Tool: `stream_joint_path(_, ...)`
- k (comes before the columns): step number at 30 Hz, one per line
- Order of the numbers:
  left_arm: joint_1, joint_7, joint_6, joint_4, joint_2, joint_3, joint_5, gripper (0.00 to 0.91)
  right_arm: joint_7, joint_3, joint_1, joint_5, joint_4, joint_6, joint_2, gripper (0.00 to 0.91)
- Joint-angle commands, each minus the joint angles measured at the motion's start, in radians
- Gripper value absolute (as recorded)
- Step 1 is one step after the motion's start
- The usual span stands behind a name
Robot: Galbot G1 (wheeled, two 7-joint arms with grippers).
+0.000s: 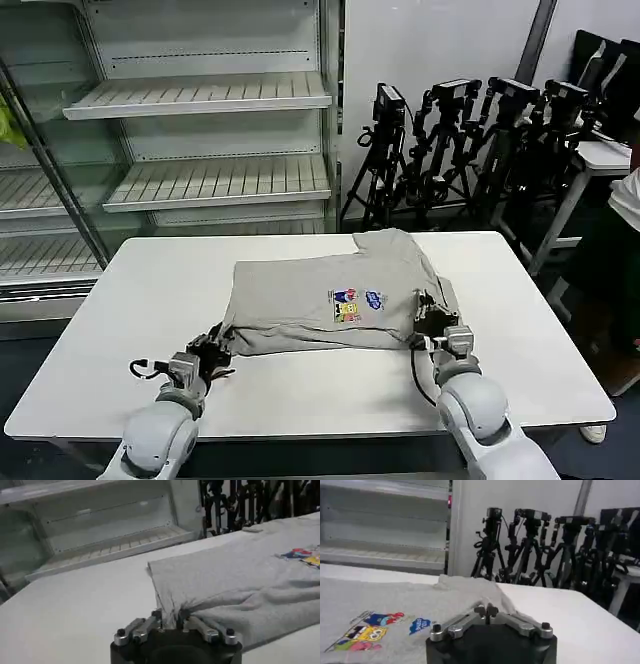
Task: Fold and organize the clothes.
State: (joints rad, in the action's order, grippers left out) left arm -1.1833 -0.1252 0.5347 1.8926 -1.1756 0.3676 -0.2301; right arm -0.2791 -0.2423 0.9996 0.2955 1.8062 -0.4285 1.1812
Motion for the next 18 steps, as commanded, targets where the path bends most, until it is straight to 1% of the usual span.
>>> stream_joint_path(1,0.032,-0.001,-0.002,-0.033,-0.002,-0.011,-0.001,0.907,0.008,0.02,-0.027,-0.04,-0.055,0.029,0.003,0.907)
stream_joint_path(3,0.018,-0.001,-0.011,-0.022,-0.007,-0.007,-0.001,0.907,0.006,0.002,0.0,-0.039,-0.029,0.093,0.001,0.907)
stream_joint_path(5,0.004,0.0,-0.014,-0.008,-0.011,-0.003,-0.001,0.907,-0.008,-0.025,0.044,-0.037,0.008,0.132,0.003,0.907)
stream_joint_path(9,-0.059,-0.003,-0.012,0.047,-0.029,0.016,0.001,0.907,-0.006,-0.063,0.151,-0.039,0.091,0.165,-0.004,0.907)
stream_joint_path(10,-0.067,-0.004,-0.011,0.059,-0.032,0.022,0.001,0.907,-0.005,-0.072,0.173,-0.045,0.109,0.165,-0.006,0.907)
stream_joint_path(13,-0.139,-0.005,-0.009,0.104,-0.052,0.039,0.0,0.907,-0.005,-0.104,0.231,-0.039,0.155,0.13,-0.014,0.907)
stream_joint_path(16,-0.181,-0.005,-0.01,0.14,-0.067,0.046,-0.002,0.907,-0.005,-0.119,0.249,-0.016,0.138,0.106,-0.024,0.907)
stream_joint_path(18,-0.198,-0.005,-0.01,0.139,-0.073,0.046,-0.005,0.907,-0.011,-0.125,0.244,0.017,0.113,0.06,-0.025,0.907)
